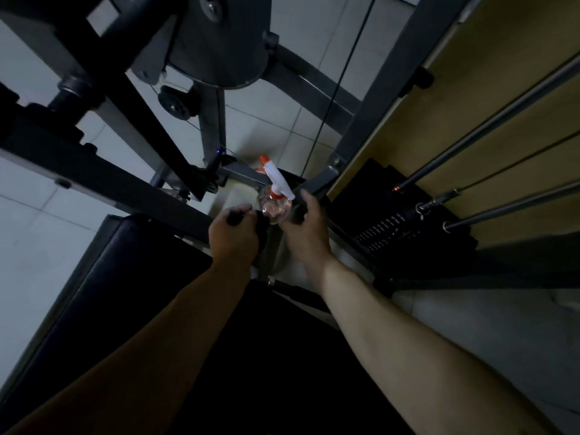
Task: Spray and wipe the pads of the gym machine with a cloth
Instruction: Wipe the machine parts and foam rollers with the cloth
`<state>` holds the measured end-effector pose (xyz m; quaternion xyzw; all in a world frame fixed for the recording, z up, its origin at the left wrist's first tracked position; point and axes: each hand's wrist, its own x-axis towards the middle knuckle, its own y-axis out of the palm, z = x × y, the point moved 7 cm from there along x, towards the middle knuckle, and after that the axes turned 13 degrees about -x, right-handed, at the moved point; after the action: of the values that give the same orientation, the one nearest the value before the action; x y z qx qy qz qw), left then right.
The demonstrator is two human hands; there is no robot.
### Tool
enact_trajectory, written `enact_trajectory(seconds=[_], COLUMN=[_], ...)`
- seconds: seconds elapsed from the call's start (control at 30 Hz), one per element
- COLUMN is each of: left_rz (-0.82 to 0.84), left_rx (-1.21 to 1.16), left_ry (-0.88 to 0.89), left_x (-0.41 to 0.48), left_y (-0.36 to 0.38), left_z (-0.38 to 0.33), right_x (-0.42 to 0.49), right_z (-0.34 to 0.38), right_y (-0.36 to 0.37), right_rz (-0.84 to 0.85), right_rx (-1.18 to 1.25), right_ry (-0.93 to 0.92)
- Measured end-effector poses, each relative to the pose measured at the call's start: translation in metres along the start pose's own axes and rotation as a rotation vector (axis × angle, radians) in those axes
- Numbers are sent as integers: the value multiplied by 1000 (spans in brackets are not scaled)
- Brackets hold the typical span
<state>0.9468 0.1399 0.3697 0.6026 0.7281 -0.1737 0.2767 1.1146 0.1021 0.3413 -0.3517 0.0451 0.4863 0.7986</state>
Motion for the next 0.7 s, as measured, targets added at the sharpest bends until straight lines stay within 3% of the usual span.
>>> enact_trajectory(seconds=[0.23, 0.4, 0.7], left_rz=[121, 151, 449], left_rx=[210, 361, 620], left_ry=[19, 47, -77], left_x=[20, 11, -58], left_y=[36, 69, 194], left_z=[5, 35, 149], right_x=[52, 16, -33], right_z=[5, -22, -185], right_y=[16, -58, -221], right_rz=[88, -22, -119], right_rx=[-217, -179, -149], right_ry=[-196, -259, 96])
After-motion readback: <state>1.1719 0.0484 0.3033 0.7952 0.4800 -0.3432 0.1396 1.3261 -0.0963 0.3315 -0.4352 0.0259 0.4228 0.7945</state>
